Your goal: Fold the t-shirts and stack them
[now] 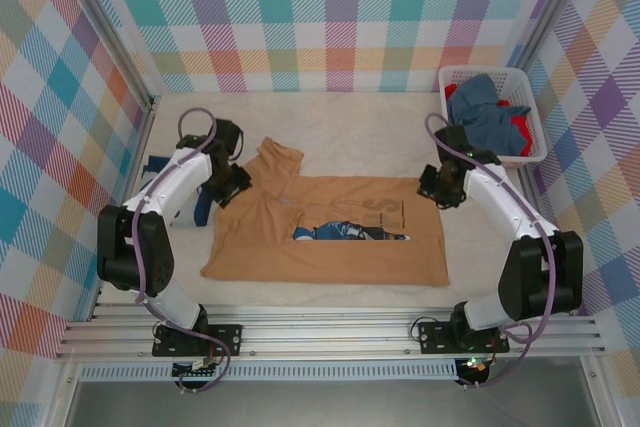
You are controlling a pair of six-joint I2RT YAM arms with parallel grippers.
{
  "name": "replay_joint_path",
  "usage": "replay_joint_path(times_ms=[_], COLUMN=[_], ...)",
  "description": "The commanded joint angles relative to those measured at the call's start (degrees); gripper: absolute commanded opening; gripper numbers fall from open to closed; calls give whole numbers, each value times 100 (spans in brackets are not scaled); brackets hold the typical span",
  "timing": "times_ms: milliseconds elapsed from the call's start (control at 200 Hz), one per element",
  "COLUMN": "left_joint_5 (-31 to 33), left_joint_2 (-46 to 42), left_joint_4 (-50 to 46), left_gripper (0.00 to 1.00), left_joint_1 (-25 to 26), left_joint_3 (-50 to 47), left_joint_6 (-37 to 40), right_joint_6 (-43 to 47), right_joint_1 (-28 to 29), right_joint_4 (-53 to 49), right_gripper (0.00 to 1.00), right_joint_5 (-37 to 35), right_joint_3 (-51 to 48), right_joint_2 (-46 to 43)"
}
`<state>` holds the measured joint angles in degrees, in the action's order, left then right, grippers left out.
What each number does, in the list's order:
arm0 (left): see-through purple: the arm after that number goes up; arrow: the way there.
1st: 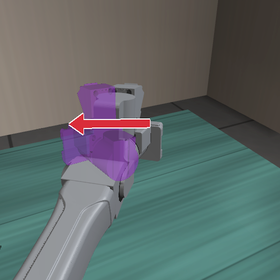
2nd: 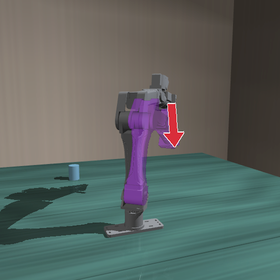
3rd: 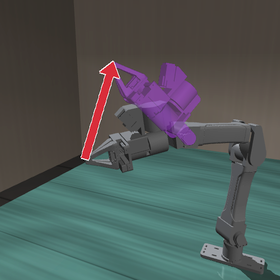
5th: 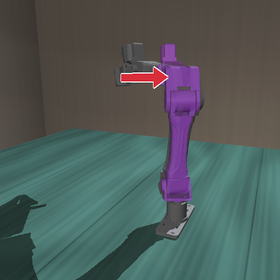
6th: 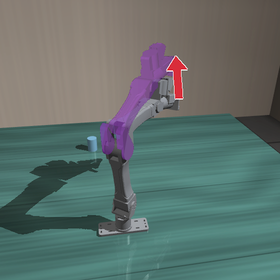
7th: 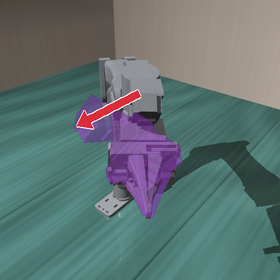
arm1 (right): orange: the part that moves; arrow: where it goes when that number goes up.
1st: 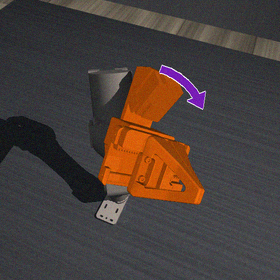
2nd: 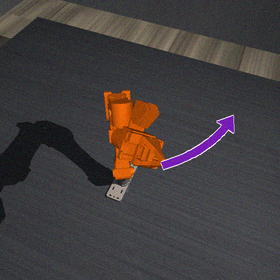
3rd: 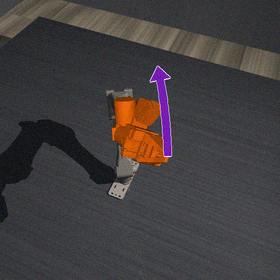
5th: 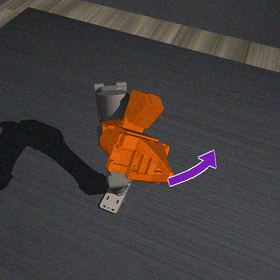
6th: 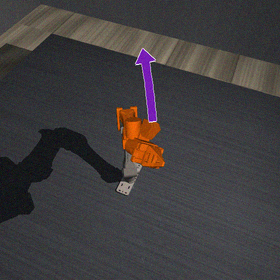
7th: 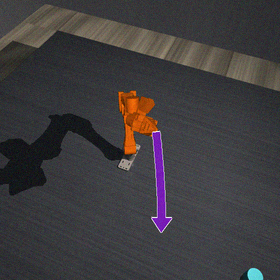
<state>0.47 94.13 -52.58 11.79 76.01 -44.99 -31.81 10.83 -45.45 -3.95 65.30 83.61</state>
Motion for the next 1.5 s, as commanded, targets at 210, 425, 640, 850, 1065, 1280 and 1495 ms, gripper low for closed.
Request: replay_joint_path(times_ms=[210, 425, 640, 850, 1065, 1280, 1495], left_joint_5=[-556, 5, 398, 441, 577, 50, -60], left_joint_2=[1427, 1653, 1591, 1672, 1676, 1262, 879], left_joint_4=[402, 394, 360, 372, 301, 472, 456], left_gripper=[36, 35, 35, 35, 35, 38, 45], left_joint_1=[-56, -121, -520, -786, -889, -753, -339], left_joint_3=[565, 277, -217, -278, -319, -211, 455], left_joint_6=[-289, -219, -42, 118, 142, 239, 66], right_joint_6=[338, 491, 560, 608, 540, 448, 300], right_joint_1=[130, 132, 130, 130, 121, 94, 25], right_joint_4=[132, 137, 130, 209, 79, -76, -15], right_gripper=[27, 29, 38, 42, 42, 45, 46], right_joint_5=[127, -166, -533, -575, -666, -1104, -1289], right_joint_3=[528, 548, 896, 1428, 2065, 2515, 2621], right_joint_2=[1218, 1421, 1712, 2279, 2872, 3317, 3696])
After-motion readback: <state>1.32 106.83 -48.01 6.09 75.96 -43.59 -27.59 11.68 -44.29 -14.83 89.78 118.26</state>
